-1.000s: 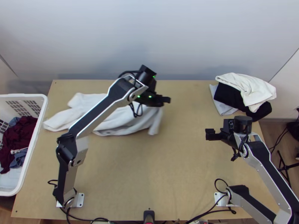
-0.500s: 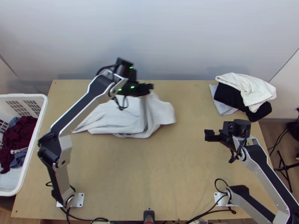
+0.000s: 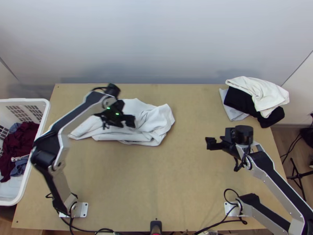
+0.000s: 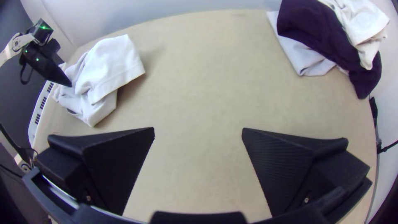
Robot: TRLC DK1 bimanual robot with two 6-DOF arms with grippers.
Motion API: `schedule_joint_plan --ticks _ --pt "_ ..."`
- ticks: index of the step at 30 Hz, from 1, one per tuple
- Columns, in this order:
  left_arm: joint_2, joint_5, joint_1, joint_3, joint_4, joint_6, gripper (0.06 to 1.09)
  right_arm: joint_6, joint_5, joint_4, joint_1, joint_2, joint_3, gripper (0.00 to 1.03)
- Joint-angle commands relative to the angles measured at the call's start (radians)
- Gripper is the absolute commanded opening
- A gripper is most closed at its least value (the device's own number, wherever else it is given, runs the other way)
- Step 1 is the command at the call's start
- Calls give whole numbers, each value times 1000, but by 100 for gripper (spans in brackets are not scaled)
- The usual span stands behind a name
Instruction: Fold the t-shirt
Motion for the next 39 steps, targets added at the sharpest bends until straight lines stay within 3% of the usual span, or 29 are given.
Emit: schedule_joint_plan --ticks 1,8,12,20,28,39 --pt "-123 50 113 -67 -84 36 104 36 -33 2 96 68 36 98" --pt "-301 59 242 -71 -148 88 104 85 -47 33 105 183 136 98" --pt "-381 62 295 -147 -142 152 104 117 -47 131 99 273 157 98" --pt "-561 63 311 -331 -165 185 104 114 -89 150 166 419 225 98" --pt "-625 62 311 -443 -159 169 104 36 -106 150 231 574 338 98" --pt "-737 51 328 -522 -156 152 104 -30 -135 137 208 786 550 98"
